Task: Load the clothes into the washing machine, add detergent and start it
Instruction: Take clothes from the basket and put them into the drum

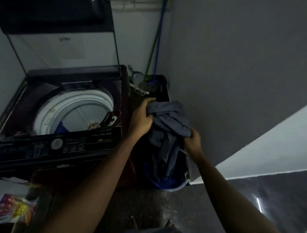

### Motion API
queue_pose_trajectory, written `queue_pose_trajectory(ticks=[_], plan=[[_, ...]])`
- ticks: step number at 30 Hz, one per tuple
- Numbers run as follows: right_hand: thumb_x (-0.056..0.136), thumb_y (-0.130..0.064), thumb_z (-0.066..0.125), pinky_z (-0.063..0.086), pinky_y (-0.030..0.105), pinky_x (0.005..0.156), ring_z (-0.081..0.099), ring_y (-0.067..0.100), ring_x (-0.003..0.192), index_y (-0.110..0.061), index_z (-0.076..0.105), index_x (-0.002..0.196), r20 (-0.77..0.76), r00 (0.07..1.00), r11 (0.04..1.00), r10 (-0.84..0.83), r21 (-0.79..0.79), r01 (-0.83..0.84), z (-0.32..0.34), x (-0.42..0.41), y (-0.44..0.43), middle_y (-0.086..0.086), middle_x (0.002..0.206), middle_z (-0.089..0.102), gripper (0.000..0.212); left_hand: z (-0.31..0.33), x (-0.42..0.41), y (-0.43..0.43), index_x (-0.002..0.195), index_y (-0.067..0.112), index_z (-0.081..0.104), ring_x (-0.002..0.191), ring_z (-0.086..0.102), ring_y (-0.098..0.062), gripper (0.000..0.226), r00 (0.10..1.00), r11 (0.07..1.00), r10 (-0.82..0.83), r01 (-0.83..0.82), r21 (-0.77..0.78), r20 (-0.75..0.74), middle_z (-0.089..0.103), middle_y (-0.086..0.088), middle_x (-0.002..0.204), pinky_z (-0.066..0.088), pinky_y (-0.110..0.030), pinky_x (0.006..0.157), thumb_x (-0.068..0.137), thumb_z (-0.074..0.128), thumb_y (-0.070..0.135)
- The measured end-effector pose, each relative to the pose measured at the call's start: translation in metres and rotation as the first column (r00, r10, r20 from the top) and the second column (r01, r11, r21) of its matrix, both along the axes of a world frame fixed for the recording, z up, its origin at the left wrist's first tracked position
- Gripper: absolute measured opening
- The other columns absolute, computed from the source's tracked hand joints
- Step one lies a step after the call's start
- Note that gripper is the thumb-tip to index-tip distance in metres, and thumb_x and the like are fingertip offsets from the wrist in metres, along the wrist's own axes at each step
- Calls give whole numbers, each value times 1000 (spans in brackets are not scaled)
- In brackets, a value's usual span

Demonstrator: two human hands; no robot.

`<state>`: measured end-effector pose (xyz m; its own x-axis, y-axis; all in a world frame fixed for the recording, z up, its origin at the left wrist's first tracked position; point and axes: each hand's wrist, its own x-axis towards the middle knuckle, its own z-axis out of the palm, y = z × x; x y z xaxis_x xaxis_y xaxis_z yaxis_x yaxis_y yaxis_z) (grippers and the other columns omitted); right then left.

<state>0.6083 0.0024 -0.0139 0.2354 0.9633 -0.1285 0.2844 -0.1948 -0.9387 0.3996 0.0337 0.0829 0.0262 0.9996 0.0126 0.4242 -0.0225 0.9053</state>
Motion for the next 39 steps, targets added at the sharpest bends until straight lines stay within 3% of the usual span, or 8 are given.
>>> queue_pose_trajectory(ticks=[8, 11, 15, 23, 28, 33, 36, 39], plan=[[81, -14, 56, 51, 32, 71, 64, 11, 83, -28, 63, 95, 234, 972, 981, 17, 185, -62, 78, -17, 19, -9, 88, 68, 21, -17, 1, -12, 155, 23, -14, 150, -2, -31, 131, 687, 957, -269, 268, -109, -675, -10, 0, 162, 24, -61, 111, 70, 80, 53], [73, -9, 52, 54, 36, 70, 67, 19, 82, -23, 63, 90, 256, 955, 948, 147, 241, -210, 108, -27, 28, -3, 88, 70, 25, -17, 11, -7, 156, 21, 2, 148, 19, -27, 134, 864, 951, -310, 280, -134, -396, 9, -3, 163, 32, -54, 113, 58, 82, 64], [80, -1, 64, 57, 39, 84, 68, 21, 95, -7, 65, 106, 61, 914, 872, 401, 281, -401, 143, -33, 37, 8, 101, 70, 27, -4, 20, 1, 145, 15, 40, 124, 55, -23, 85, 998, 997, -44, 46, -60, 44, 56, -7, 139, 47, -30, 95, 74, 85, 30], [74, -26, 81, 47, 10, 83, 53, -2, 112, -25, 46, 137, -179, 968, 972, 173, 191, -138, 112, -11, 5, -15, 128, 53, 72, 39, 36, 27, 109, 16, 67, 106, 65, -25, 33, 931, 977, 210, -214, -19, 298, 70, -3, 112, 54, -40, 93, 80, 79, 26], [73, -26, 83, 49, 25, 92, 54, 6, 114, -27, 38, 140, -201, 901, 907, 383, -105, -409, 51, -23, -2, -15, 127, 53, 81, 57, 34, 32, 110, 7, 70, 102, 70, -26, 28, 711, 978, 201, -178, -104, 674, 73, -6, 109, 58, -40, 87, 84, 75, 15], [86, -13, 66, 53, 44, 84, 64, 30, 101, 1, 60, 110, -2, 962, 955, 272, -119, -271, 26, -5, 20, 16, 107, 67, 29, 47, 7, 34, 119, 4, 65, 106, 68, -22, 36, 712, 949, 301, -286, -130, 635, 70, -4, 115, 56, -34, 90, 86, 74, 15], [90, -6, 56, 54, 42, 78, 60, 23, 84, -4, 57, 85, -169, 983, 995, -77, -76, 65, 56, 9, 33, 19, 92, 64, 6, 38, -13, 36, 125, 10, 60, 113, 63, -24, 43, 825, 922, 377, -379, -82, 421, 67, -2, 118, 52, -36, 96, 86, 74, 21], [95, -10, 51, 52, 30, 62, 51, 21, 69, -16, 45, 72, -385, 911, 989, -148, -69, 131, 101, 1, 53, 12, 78, 52, 25, 33, -16, 34, 147, 18, 37, 125, 54, -25, 71, 936, 940, 335, -340, 30, 106, 55, -5, 140, 44, -39, 106, 87, 73, 27]])
